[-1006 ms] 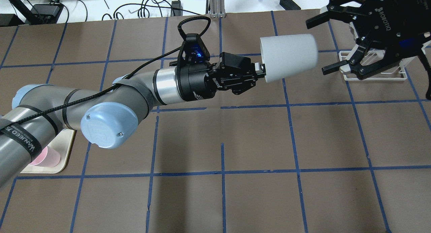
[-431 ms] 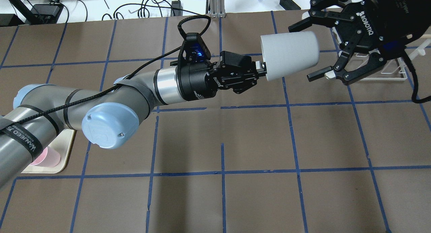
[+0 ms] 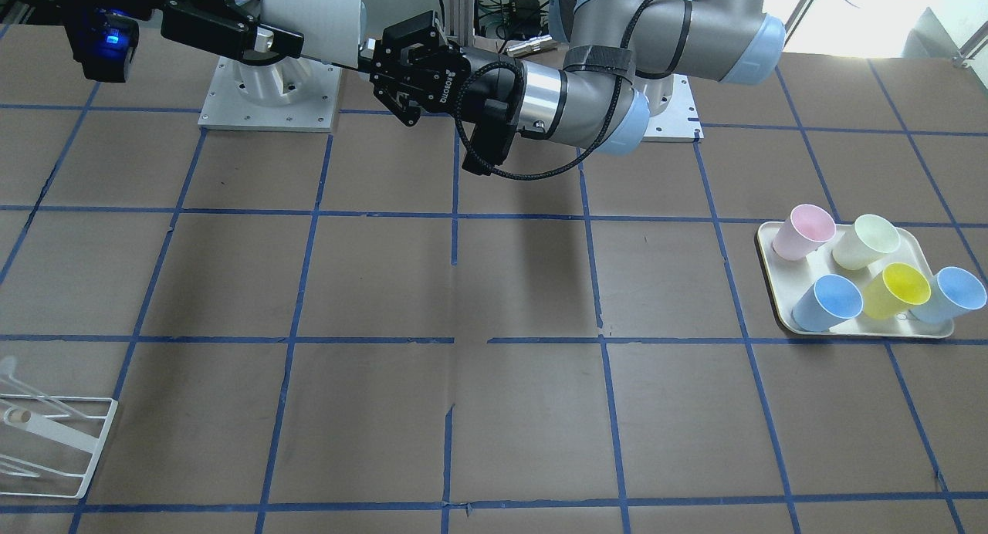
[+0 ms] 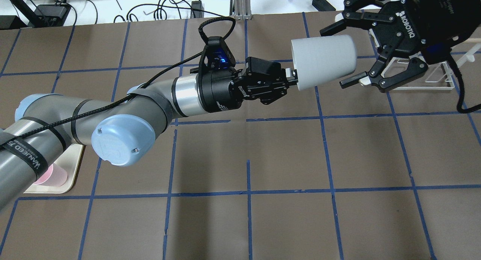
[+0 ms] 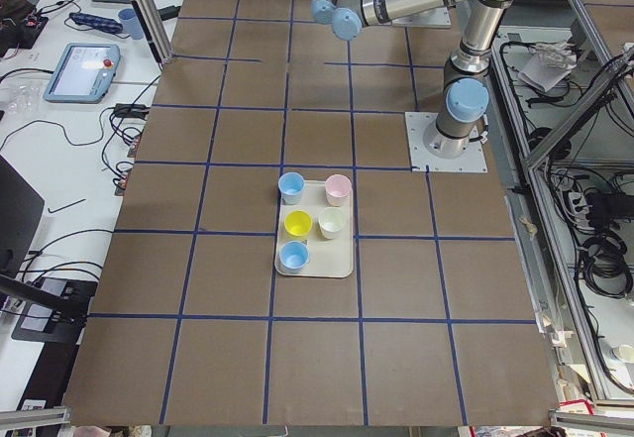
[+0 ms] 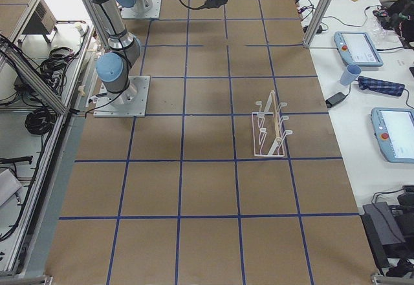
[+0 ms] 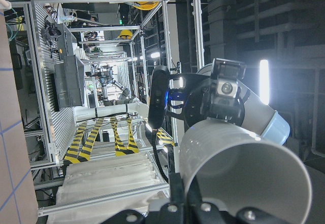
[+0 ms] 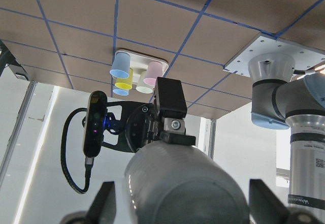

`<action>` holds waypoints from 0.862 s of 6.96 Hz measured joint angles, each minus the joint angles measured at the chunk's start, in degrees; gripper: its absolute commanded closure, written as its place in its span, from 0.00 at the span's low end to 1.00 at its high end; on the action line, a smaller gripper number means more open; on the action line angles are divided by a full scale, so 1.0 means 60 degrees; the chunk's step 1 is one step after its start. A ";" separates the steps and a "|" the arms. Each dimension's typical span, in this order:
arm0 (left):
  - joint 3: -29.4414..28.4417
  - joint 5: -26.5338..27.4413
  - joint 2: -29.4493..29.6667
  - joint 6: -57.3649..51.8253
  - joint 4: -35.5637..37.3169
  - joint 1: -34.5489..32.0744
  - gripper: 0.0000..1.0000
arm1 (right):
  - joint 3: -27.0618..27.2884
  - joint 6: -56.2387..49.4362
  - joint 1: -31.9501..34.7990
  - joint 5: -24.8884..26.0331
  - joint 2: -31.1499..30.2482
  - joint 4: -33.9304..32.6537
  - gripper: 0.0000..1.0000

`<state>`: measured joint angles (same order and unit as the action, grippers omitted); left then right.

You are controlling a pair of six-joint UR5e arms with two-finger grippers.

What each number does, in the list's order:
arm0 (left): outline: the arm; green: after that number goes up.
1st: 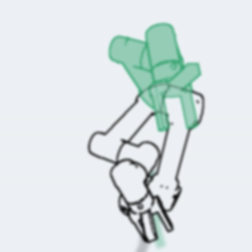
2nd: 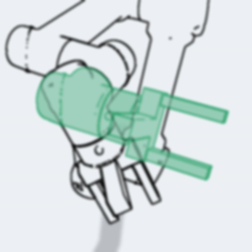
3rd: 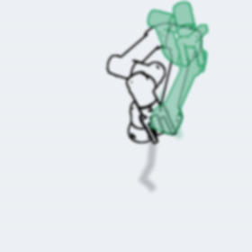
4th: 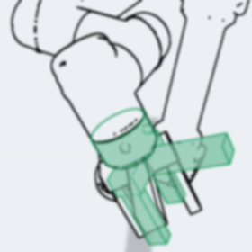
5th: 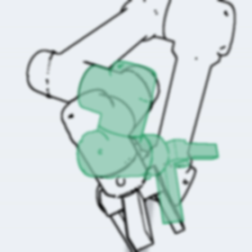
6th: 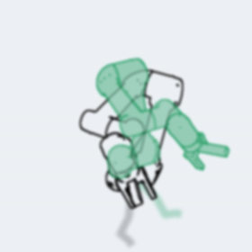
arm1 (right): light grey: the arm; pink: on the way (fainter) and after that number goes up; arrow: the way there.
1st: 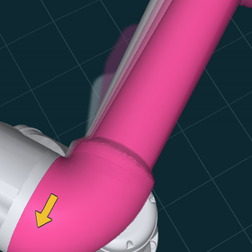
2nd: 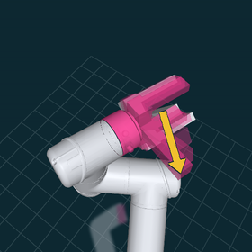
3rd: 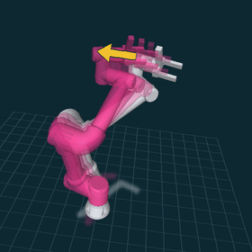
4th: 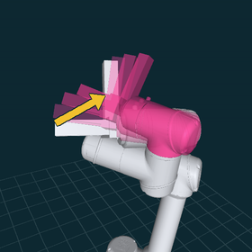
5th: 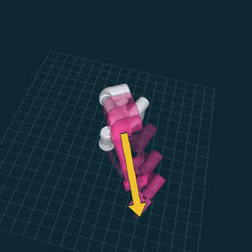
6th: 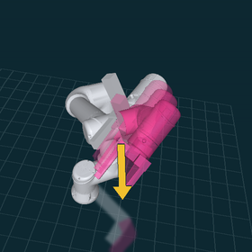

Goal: Transfer IKEA cup to right arm and place on rack

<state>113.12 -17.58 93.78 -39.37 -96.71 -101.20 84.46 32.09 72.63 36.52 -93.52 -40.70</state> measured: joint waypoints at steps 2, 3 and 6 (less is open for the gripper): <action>-0.0001 -0.0002 0.0004 0.0000 -0.0011 0.0000 0.73 | -0.0009 0.0011 -0.0004 -0.0002 0.0012 -0.0092 0.45; -0.0002 0.0011 0.0006 0.0000 -0.0015 -0.0006 0.10 | -0.0018 0.0016 -0.0004 -0.0006 0.0014 -0.0116 0.45; -0.0018 0.0060 0.0000 0.0000 0.0000 -0.0008 0.08 | -0.0041 0.0027 -0.0005 -0.0008 0.0017 -0.0144 0.45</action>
<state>113.01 -17.22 93.78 -39.38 -96.71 -101.25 84.22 32.25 72.60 36.48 -93.41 -41.56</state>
